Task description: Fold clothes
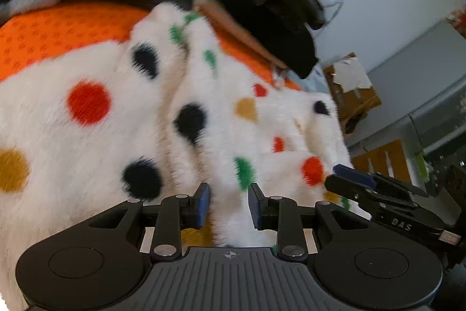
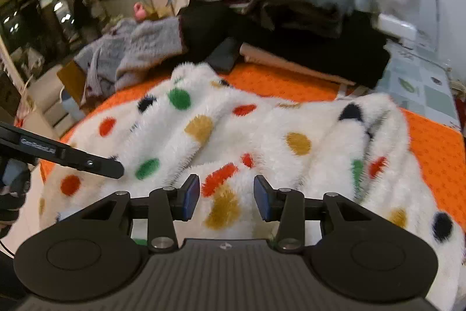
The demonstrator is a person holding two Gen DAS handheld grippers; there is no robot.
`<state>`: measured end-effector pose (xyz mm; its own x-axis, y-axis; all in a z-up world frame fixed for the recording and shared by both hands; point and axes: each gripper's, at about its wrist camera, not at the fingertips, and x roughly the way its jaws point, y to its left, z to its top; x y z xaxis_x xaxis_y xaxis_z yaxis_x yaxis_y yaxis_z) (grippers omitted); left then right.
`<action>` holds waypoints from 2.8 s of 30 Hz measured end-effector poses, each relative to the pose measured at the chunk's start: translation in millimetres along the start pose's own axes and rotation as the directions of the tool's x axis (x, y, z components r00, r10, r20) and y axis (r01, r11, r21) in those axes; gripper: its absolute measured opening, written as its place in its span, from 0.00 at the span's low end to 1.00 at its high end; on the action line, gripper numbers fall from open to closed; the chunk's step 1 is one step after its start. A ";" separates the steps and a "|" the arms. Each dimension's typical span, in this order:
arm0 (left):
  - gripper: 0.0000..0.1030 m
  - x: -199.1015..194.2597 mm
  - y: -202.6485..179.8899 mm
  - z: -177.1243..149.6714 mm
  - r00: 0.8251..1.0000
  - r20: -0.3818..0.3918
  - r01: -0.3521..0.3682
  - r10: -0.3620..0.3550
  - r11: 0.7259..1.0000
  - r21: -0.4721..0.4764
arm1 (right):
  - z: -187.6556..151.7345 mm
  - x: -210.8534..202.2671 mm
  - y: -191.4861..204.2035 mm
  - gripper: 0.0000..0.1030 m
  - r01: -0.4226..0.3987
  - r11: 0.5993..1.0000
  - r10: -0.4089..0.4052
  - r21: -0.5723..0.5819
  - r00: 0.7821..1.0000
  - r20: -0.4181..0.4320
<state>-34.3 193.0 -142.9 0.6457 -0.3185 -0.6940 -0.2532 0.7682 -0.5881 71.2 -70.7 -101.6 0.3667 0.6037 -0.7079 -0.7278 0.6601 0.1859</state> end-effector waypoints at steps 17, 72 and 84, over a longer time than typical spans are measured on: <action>0.30 -21.9 19.2 -2.7 0.999 0.048 0.011 -0.007 0.998 -0.066 | -42.7 -96.6 65.2 0.11 -0.059 0.977 0.091 -0.203 0.984 0.152; 0.63 -152.8 131.2 14.2 0.958 0.245 -0.165 0.151 0.986 0.035 | -140.0 -131.9 138.2 0.57 0.102 0.979 -0.142 0.174 0.962 0.232; 0.67 -74.7 166.4 103.2 0.997 -0.040 0.075 -0.066 0.965 0.250 | -163.8 -99.6 215.9 0.60 0.251 0.862 -0.380 0.441 0.895 0.233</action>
<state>-50.3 401.9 -146.0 0.6314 -0.3911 -0.6697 -0.0159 0.8568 -0.5154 -217.5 -61.5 -102.6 0.7397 0.3934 -0.5459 -0.2795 0.9176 0.2826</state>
